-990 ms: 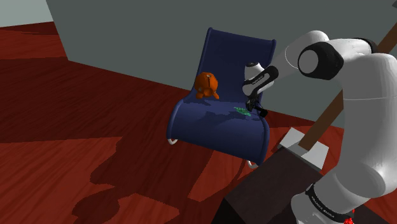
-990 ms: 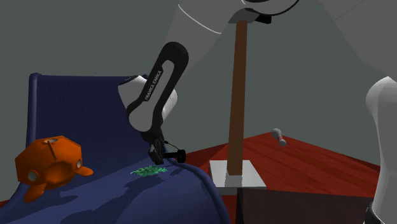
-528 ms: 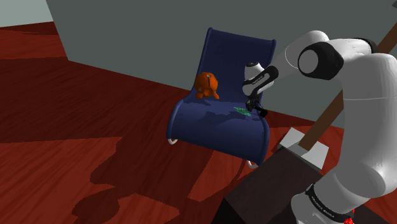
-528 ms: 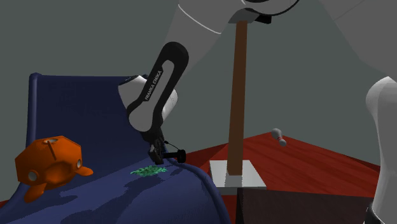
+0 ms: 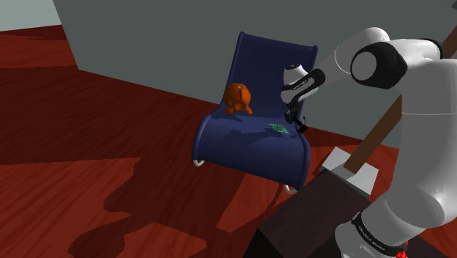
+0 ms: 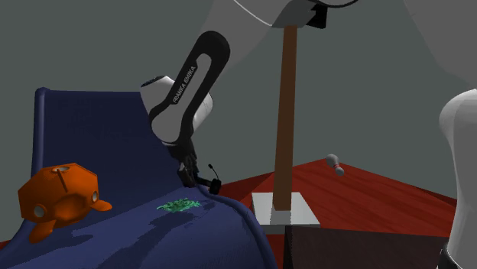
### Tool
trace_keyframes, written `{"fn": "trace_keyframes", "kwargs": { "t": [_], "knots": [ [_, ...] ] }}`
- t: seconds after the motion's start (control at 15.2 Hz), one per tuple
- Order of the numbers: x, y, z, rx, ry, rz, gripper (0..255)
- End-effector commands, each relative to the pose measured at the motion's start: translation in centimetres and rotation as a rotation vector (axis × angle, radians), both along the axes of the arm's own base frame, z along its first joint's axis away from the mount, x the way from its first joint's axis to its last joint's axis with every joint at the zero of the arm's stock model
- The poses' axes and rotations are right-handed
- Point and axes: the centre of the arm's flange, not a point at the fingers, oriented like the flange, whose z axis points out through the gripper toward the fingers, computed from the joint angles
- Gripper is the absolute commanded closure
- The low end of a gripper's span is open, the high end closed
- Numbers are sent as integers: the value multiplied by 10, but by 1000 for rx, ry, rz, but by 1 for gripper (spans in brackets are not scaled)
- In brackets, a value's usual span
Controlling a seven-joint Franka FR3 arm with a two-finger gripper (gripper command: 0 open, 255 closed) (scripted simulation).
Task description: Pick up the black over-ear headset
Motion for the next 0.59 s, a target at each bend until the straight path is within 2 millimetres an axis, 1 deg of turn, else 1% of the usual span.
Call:
{"fn": "trace_keyframes", "kwargs": {
  "t": [0.0, 0.4, 0.53],
  "knots": [
    [0, 0, 10, 0, 0, 0, 255],
    [0, 0, 42, 0, 0, 0, 255],
    [0, 0, 43, 0, 0, 0, 255]
  ]
}}
